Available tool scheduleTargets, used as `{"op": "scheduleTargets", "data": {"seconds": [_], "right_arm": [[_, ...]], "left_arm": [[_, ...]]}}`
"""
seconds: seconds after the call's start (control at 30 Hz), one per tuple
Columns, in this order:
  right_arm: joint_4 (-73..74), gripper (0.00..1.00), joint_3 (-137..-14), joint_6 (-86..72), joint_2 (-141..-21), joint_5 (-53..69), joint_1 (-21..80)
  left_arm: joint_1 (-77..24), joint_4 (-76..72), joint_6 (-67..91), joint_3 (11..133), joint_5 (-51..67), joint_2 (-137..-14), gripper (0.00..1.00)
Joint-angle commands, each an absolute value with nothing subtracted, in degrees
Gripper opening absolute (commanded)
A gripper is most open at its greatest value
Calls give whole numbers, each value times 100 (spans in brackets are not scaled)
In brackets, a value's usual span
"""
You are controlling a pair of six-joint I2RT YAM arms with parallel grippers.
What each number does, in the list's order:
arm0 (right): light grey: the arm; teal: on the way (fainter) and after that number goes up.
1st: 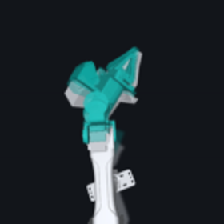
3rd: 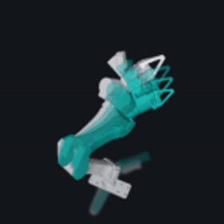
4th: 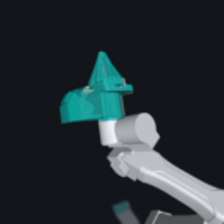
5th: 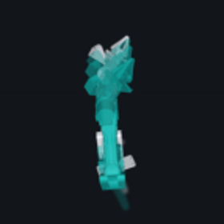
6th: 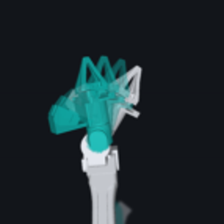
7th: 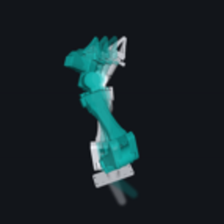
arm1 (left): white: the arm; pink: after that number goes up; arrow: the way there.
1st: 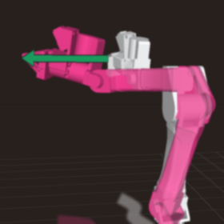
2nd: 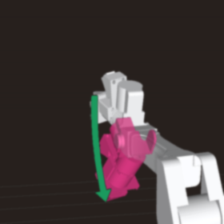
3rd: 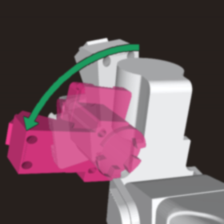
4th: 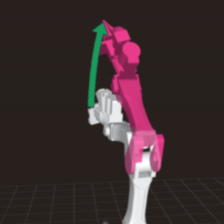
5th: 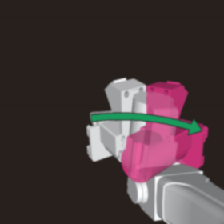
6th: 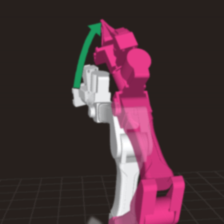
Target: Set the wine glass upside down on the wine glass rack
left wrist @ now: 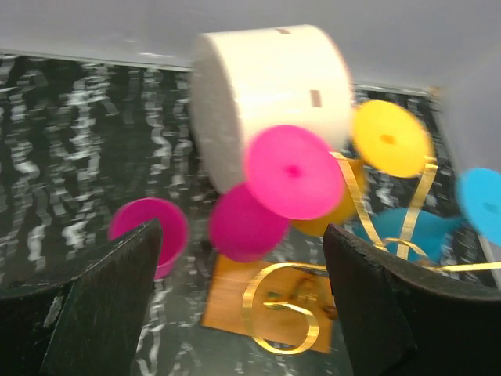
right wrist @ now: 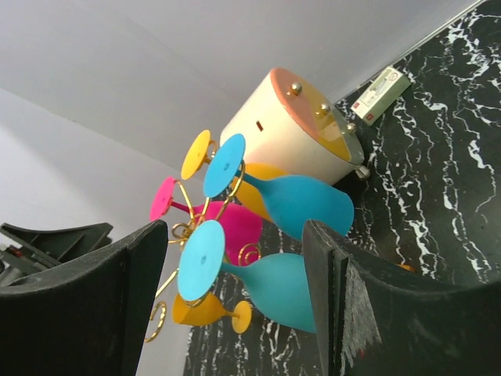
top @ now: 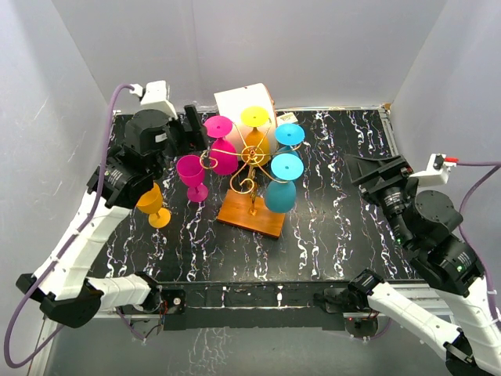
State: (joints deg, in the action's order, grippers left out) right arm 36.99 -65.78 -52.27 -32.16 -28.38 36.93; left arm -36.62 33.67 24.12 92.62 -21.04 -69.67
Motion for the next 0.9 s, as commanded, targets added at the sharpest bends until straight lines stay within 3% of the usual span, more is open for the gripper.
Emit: {"op": "scheduleTargets", "data": {"seconds": [0.0, 0.17, 0.27, 0.37, 0.67, 0.87], "right_arm": [[3405, 67, -6587, -4910, -3393, -2985, 3718], [3314, 66, -6487, -4905, -3409, -2940, 3718], [3323, 64, -6470, -4929, -3404, -2927, 3718], [3327, 63, -6416, -5001, -3355, -2916, 3716], [3306, 63, -6245, -5164, -3271, -2804, 3715], [2901, 64, -6022, -5133, -3088, -2512, 3718]], "left_arm": [[-3204, 3747, 2029, 8893, -3341, -6653, 83], [-2082, 3813, 2379, 8307, -2772, -6464, 78], [-1550, 3854, 2582, 8026, -2249, -6537, 58], [-1249, 3849, 2693, 7747, -1613, -6668, 47], [-1007, 3410, 2758, 7194, -366, -7130, 53], [-993, 3476, 2817, 7277, -364, -7750, 54]]}}
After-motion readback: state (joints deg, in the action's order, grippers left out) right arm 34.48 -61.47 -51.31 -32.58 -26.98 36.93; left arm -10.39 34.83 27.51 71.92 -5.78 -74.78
